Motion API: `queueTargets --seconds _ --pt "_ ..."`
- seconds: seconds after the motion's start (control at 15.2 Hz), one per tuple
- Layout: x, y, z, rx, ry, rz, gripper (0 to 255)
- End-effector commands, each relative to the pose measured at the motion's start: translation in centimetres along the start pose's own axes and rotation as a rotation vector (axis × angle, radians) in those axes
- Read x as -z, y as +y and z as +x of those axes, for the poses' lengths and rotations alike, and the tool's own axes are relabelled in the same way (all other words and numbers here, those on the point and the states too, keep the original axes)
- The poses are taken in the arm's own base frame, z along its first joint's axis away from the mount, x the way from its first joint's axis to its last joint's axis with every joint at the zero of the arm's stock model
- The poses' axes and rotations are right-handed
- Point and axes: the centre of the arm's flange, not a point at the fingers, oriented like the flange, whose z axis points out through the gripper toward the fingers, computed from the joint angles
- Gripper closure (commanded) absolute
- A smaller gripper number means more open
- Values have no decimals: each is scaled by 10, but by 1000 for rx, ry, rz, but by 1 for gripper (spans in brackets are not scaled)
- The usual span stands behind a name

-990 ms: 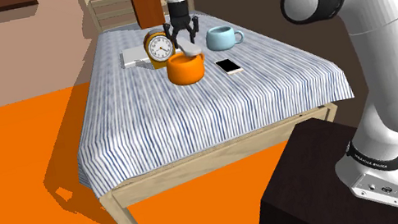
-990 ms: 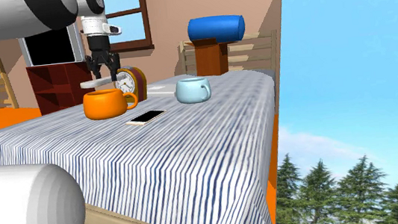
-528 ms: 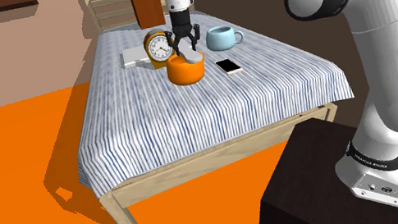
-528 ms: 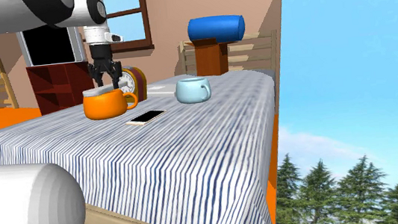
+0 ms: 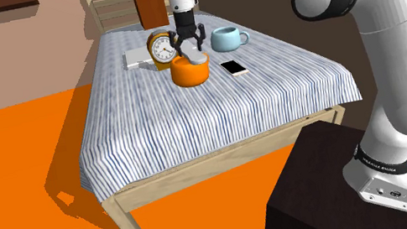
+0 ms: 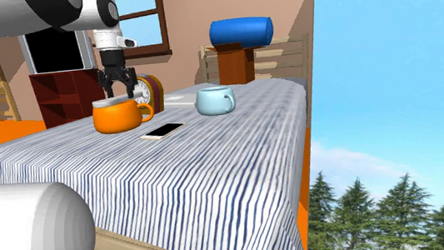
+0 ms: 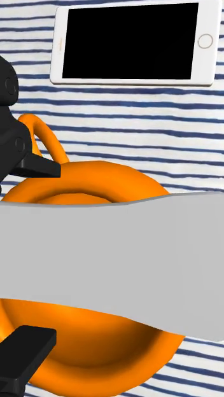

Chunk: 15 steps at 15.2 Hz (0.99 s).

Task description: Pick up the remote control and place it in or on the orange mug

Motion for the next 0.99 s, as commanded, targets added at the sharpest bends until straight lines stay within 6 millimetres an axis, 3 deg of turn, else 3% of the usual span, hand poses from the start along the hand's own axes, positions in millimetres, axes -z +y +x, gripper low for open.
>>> queueTargets --seconds 0.0,0.2,0.46,0.92 --pt "0 0 0 0 0 0 0" --pt "0 0 0 0 0 0 0" --pt "50 0 0 0 0 0 0" --pt "50 0 0 0 0 0 0"
